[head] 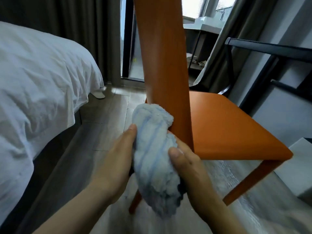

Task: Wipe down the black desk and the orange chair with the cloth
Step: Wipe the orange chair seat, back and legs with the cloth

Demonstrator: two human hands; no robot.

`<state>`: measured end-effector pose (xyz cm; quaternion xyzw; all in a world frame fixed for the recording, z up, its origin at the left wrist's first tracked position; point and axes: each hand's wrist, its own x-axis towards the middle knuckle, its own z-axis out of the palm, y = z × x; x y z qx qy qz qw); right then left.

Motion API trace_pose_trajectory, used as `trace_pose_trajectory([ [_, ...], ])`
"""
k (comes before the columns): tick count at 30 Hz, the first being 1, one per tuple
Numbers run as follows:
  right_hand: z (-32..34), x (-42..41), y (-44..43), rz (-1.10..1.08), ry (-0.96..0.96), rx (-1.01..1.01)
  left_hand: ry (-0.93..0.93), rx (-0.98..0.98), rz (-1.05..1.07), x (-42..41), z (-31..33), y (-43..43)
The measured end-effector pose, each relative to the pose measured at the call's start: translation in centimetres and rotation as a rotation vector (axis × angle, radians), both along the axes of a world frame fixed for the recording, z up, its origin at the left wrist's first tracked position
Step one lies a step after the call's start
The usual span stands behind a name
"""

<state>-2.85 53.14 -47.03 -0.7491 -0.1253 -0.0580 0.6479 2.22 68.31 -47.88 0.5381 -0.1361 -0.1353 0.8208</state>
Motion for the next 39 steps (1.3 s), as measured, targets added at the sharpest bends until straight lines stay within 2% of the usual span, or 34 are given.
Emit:
trace_pose_trajectory([
  [6, -0.4, -2.9, -4.5, -0.119, 0.159, 0.259, 0.020, 0.013, -0.187, -2.5, -0.7, -4.1],
  [10, -1.9, -4.3, -8.5, -0.290, 0.115, 0.307, -0.081, 0.212, -0.301, -2.9, -0.8, -7.9],
  [13, -3.0, -5.1, -11.4, -0.399, 0.101, 0.338, -0.137, 0.369, -0.205, -2.1, -1.4, -10.8],
  [18, -4.2, -6.1, -15.8, -0.517, 0.001, 0.089, -0.256, 0.631, -0.190, -1.5, -3.7, -12.7],
  [21, -5.3, -6.3, -17.9, -0.588, 0.060, 0.006, -0.314, 0.747, -0.158, -1.4, -4.5, -14.1],
  [24, -4.6, -6.9, -19.5, -0.706, 0.183, -0.150, -0.252, 0.827, -0.179, -1.4, -3.8, -15.4],
  [26, -3.0, -7.6, -20.5, -0.749, 0.234, -0.307, -0.232, 0.898, -0.225, -1.5, -2.5, -16.0],
  [29, 0.4, -8.3, -21.5, -0.754, 0.305, -0.497, -0.319, 1.077, -0.309, -1.4, 0.3, -16.4],
  [34, 6.8, -10.2, -22.1, -0.787, 0.399, -0.601, -0.365, 1.245, -0.402, -1.8, 6.3, -16.1],
  [39, 15.3, -12.3, -21.2, -0.808, 0.459, -0.673, -0.293, 1.317, -0.419, -2.9, 13.5, -16.2],
])
